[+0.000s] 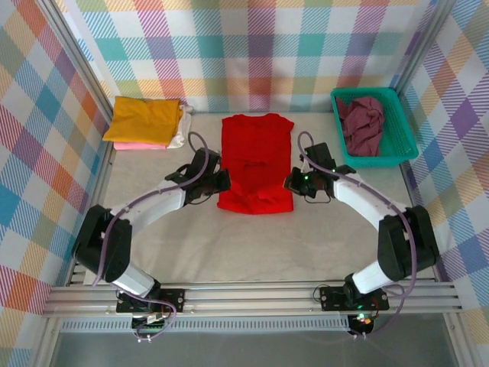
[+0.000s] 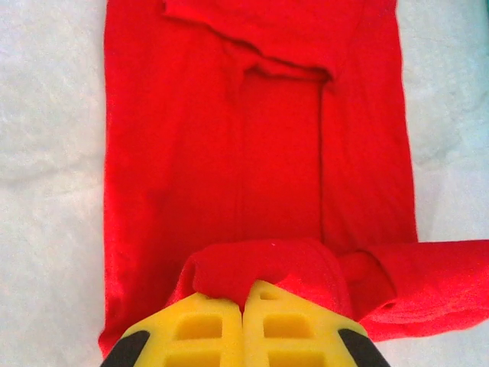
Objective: Fold and stack the t-shirts
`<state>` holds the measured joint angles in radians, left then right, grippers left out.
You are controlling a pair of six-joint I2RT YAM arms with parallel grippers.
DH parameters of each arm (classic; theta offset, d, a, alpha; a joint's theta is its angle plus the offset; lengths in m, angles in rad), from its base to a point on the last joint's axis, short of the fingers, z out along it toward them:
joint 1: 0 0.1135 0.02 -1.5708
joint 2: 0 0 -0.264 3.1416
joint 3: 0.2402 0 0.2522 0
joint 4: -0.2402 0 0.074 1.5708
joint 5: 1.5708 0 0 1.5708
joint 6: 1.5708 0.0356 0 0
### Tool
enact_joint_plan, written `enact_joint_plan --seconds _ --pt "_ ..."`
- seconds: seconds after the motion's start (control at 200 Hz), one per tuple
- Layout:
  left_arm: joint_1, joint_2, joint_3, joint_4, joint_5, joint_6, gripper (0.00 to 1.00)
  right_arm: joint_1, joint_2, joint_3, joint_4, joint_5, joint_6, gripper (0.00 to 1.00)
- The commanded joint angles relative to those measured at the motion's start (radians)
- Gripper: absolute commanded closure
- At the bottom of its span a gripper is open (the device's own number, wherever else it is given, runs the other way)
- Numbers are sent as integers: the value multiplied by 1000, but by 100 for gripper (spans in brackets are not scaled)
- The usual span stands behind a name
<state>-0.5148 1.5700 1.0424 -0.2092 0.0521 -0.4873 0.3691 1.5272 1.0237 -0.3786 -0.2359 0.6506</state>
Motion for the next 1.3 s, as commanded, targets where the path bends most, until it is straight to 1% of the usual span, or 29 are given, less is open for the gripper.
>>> enact_joint_plan --seconds 0.0,0.1,0.3,0.75,0.885,0.91,1.02,1.05,1.08,1.12,1.145,1.17,1.195,1.205,1.22,1.25,1.295 --pt "40 79 85 -12 20 79 100 -18 59 63 21 -5 -37 100" --pt "54 139 137 -21 32 102 100 -33 114 105 18 -8 -42 100" --pt "81 218 179 -24 37 115 100 -49 179 151 20 -9 -40 100" --pt "112 350 291 -60 30 144 100 -74 264 227 22 -7 -40 100" --pt "121 398 345 -59 30 149 100 -81 301 278 10 -15 -42 100" --pt "122 407 357 -95 29 151 100 -82 313 294 7 -18 -44 100" --pt "132 449 420 -112 23 156 100 -89 357 354 -7 -17 -43 100" --pt "137 464 446 -121 17 160 100 -93 373 377 -16 -19 -44 93" --pt "142 480 475 -125 13 163 100 -98 388 402 -21 -22 -44 93" --pt "153 504 528 -129 16 167 96 -108 412 437 -17 -23 -42 93" --pt "160 527 574 -140 17 167 89 -115 429 468 -14 -23 -41 88" --pt "168 553 627 -157 18 170 78 -124 452 511 -22 -30 -40 78" --pt "176 582 690 -178 13 174 65 -133 480 570 -51 -40 -39 63" --pt "179 595 710 -191 11 177 62 -137 492 598 -65 -43 -39 57" --pt "183 614 763 -216 9 178 57 -141 511 640 -96 -46 -39 52" --pt "190 653 861 -278 12 187 52 -152 545 722 -157 -52 -39 49" --pt "194 688 984 -363 20 206 49 -164 567 800 -228 -60 -41 48"
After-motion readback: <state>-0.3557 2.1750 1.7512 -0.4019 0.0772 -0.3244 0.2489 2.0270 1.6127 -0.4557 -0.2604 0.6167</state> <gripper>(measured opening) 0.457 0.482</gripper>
